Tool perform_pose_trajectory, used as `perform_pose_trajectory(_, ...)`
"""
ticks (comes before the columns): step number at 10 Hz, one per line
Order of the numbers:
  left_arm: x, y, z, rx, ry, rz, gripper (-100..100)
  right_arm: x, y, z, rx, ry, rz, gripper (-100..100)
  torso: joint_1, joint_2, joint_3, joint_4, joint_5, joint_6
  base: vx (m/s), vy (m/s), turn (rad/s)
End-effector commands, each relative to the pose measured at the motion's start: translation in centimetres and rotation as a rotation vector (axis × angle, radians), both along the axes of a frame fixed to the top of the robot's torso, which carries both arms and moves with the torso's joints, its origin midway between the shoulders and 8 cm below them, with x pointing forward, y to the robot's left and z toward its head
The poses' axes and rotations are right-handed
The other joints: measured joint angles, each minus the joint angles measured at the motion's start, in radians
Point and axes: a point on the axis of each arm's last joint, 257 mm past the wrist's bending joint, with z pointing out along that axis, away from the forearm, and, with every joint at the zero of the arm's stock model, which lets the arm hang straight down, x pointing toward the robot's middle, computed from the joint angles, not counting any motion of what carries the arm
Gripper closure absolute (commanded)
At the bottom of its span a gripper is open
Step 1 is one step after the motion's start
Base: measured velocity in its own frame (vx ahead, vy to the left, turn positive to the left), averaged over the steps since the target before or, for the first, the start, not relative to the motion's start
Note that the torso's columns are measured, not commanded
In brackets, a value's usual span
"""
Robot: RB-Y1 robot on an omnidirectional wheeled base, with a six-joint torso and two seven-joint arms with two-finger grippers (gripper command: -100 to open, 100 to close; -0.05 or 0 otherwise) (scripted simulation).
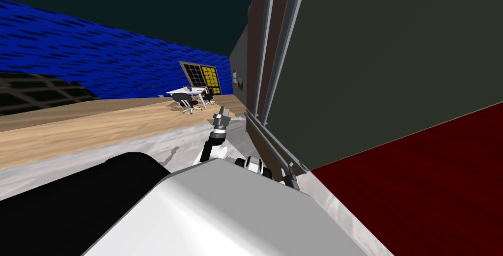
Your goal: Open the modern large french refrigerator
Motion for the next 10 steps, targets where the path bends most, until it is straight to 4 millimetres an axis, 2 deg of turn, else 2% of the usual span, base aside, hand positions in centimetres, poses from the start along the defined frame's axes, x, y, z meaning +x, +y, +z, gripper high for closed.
perform_pose_trajectory(1,0.0,0.0,0.0,0.0,0.0,0.0,0,1.4,2.2,-1.5,0.017,0.058,0.075,-100,-0.002,-0.002,-0.001,-0.001,-0.001,0.001,-0.107,-0.145,0.275)
perform_pose_trajectory(2,0.0,0.0,0.0,0.0,0.0,0.0,0,1.2,3.3,-1.8,0.033,0.072,0.104,-100,-0.008,0.001,0.001,0.0,-0.004,-0.003,-0.16,-0.177,0.457)
perform_pose_trajectory(4,0.0,0.0,0.0,0.0,0.0,0.0,0,1.2,3.7,-1.7,0.077,0.078,0.106,-100,0.008,-0.009,-0.003,-0.005,-0.006,-0.008,-0.076,-0.072,0.251)
perform_pose_trajectory(5,0.0,0.0,0.0,0.0,0.0,0.0,0,1.2,3.5,-2.1,0.098,0.098,0.094,-100,0.017,-0.012,-0.007,-0.007,-0.003,-0.007,0.0,0.0,0.0)
perform_pose_trajectory(10,0.0,0.0,0.0,0.0,0.0,0.0,0,1.2,3.2,-2.7,0.148,0.132,0.072,-100,0.004,-0.012,-0.004,-0.006,-0.008,-0.009,0.003,0.003,-0.011)
